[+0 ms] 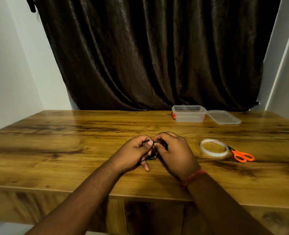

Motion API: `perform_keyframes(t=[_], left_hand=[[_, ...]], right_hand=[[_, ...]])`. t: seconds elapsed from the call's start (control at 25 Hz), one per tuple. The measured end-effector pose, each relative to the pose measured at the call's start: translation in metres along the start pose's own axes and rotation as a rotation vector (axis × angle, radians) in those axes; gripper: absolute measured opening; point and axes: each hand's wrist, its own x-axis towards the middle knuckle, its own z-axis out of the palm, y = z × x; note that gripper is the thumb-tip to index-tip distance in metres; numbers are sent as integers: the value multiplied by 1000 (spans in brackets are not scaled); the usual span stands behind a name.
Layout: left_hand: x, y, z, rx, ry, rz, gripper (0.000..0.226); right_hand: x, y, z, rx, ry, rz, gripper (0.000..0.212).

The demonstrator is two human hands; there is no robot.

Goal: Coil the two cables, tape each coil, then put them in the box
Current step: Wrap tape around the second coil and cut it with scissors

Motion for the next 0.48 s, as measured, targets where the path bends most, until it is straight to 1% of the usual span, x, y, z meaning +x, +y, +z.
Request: perform_keyframes(t=[0.08,0.24,0.36,0.48], left_hand=[[-1,1,1,-9,-6,-17,23],[-1,2,1,115,57,-17,24],[0,4,3,163,133,-40,26],[1,5,7,138,180,-30,25]], right_hand=[[0,-1,0,5,-8,-5,13],[1,-1,1,-37,-6,-32,10],[0,-5,4,-168,21,-72,6],[0,-11,7,-314,93,-109,2]])
